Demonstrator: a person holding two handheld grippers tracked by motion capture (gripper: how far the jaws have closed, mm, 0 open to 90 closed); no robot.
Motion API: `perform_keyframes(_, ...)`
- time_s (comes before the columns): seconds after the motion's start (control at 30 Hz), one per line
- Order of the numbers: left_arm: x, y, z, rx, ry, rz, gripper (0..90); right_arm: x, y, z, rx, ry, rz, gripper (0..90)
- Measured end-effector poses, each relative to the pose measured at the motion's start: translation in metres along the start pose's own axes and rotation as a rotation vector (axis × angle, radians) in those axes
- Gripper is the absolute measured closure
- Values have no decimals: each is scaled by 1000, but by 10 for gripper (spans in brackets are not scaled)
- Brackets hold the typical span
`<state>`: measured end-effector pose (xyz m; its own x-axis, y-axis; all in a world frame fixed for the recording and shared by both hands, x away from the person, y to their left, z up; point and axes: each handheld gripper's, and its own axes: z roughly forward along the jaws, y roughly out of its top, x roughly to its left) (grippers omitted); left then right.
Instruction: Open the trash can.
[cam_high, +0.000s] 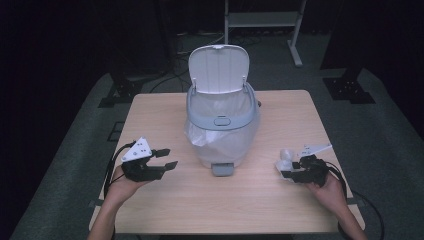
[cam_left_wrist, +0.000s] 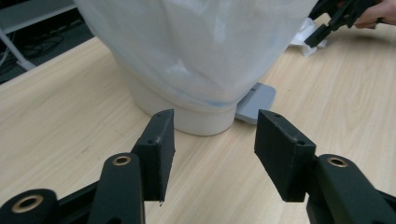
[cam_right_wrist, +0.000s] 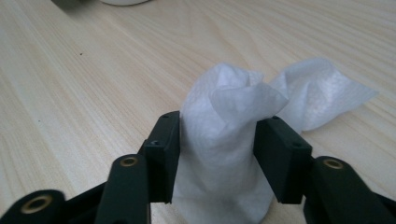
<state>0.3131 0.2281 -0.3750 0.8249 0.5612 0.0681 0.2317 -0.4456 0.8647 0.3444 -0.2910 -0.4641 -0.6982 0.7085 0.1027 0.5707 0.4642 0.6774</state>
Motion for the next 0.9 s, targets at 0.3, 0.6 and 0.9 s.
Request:
perform_keyframes(0.3, 3, -23, 14, 19, 5, -27, 418, -1, -1, -1, 10, -3, 26, 722)
perform_keyframes(0.6, 2, -33, 18, 14, 14, -19, 371, -4, -1, -1, 12, 22, 58, 804)
perform_keyframes(0.9, 0, -41, 23, 33, 4, -4, 305, -10, 0, -10, -24, 72, 113, 839)
